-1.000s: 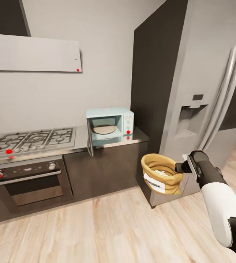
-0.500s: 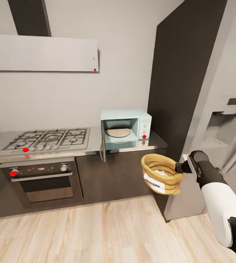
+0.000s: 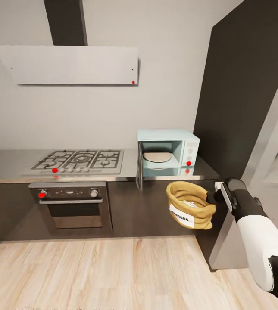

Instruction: In the kitchen, take the popcorn bag from the countertop, put it into the microwave, and heat it until the popcorn is cooked so the cooked popcorn ends up inside the bag.

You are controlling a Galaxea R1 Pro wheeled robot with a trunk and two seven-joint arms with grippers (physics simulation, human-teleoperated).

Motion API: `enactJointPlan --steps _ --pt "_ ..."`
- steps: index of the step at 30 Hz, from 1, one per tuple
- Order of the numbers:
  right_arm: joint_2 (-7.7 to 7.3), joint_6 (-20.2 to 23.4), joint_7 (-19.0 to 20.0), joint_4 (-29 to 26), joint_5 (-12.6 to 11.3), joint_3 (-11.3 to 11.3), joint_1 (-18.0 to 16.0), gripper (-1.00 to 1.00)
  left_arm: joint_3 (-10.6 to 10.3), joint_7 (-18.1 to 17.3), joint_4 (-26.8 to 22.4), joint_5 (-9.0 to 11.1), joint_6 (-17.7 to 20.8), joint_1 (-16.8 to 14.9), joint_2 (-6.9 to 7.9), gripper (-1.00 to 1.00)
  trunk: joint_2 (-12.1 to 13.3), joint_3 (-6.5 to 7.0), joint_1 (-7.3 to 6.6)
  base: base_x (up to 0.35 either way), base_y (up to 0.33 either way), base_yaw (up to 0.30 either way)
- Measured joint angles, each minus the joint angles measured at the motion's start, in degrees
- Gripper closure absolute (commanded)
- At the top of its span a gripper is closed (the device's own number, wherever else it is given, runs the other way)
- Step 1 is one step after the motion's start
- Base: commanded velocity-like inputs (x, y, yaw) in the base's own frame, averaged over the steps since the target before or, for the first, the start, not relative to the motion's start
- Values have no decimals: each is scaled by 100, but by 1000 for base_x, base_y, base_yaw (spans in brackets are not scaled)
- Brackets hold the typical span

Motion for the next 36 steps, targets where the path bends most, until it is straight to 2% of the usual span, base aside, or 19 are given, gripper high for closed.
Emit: enactJointPlan --steps 14,28,36 --pt "-5 1 0 4 -5 -5 1 100 1 -2 0 0 1 0 0 -100 0 0 0 0 0 250" --pt "3 3 18 6 -8 0 2 100 0 -4 -1 0 2 0 0 -100 0 1 0 0 0 8" --pt "-60 2 10 1 -1 -21 2 100 0 -2 -1 0 2 0 0 -100 0 1 0 0 0 0"
